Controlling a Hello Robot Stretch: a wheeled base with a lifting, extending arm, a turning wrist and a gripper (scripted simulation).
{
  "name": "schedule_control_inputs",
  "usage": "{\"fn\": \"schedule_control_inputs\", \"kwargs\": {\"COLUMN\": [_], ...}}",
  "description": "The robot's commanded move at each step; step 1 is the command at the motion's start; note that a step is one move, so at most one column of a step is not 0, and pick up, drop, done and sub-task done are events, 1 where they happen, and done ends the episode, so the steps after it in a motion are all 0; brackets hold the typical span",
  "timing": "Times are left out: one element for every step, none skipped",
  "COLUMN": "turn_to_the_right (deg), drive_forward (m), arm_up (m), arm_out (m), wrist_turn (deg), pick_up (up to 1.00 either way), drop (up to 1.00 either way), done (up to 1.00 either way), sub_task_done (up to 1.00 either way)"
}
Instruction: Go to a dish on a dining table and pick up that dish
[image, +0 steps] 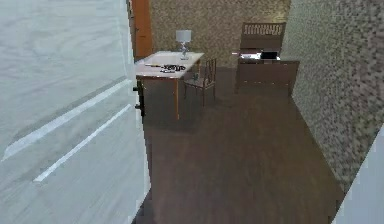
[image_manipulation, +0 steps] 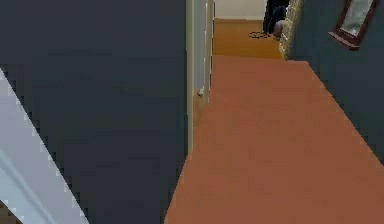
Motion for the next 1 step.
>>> {"fn": "schedule_control_inputs", "kwargs": {"turn_to_the_right": [0.0], "drive_forward": [0.55], "arm_up": [0.0], "arm_out": [0.0], "wrist_turn": [0.0], "pick_up": [0.0], "drop": [0.0], "done": [0.0], "sub_task_done": [0.0]}}
